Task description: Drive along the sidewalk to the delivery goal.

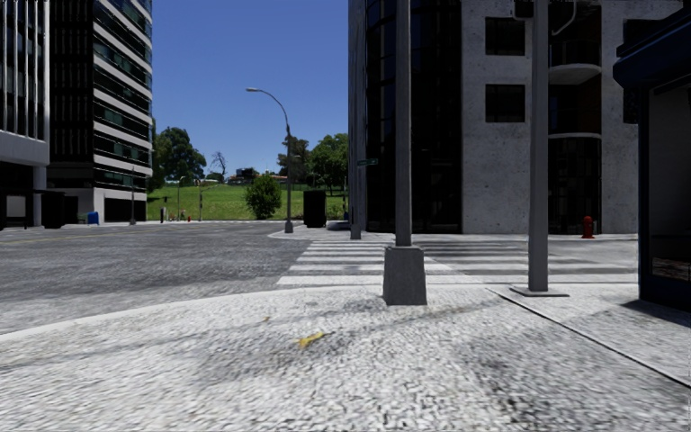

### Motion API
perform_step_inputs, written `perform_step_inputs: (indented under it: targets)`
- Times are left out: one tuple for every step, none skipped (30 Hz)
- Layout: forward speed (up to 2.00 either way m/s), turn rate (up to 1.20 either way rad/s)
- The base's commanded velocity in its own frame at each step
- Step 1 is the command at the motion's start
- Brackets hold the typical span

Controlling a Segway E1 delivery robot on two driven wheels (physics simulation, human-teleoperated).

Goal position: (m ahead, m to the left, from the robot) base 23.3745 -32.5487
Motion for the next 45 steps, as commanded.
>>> perform_step_inputs:
  targets:
    - [2.00, 0.00]
    - [2.00, 0.00]
    - [2.00, 0.00]
    - [2.00, 0.00]
    - [2.00, 0.00]
    - [2.00, 0.11]
    - [2.00, 0.15]
    - [2.00, 0.15]
    - [2.00, 0.17]
    - [2.00, 0.19]
    - [2.00, 0.27]
    - [2.00, 0.27]
    - [2.00, 0.32]
    - [2.00, 0.34]
    - [2.00, 0.34]
    - [2.00, 0.34]
    - [2.00, 0.34]
    - [2.00, 0.34]
    - [2.00, 0.28]
    - [2.00, 0.28]
    - [2.00, 0.18]
    - [2.00, 0.30]
    - [2.00, 0.34]
    - [2.00, 0.34]
    - [2.00, 0.35]
    - [2.00, 0.35]
    - [2.00, 0.00]
    - [2.00, 0.00]
    - [2.00, 0.00]
    - [2.00, 0.00]
    - [2.00, 0.00]
    - [2.00, 0.00]
    - [2.00, 0.00]
    - [2.00, 0.00]
    - [2.00, 0.00]
    - [2.00, 0.00]
    - [2.00, 0.00]
    - [2.00, 0.00]
    - [2.00, 0.00]
    - [2.00, 0.00]
    - [2.00, 0.00]
    - [2.00, 0.00]
    - [2.00, 0.00]
    - [2.00, 0.00]
    - [2.00, -0.09]
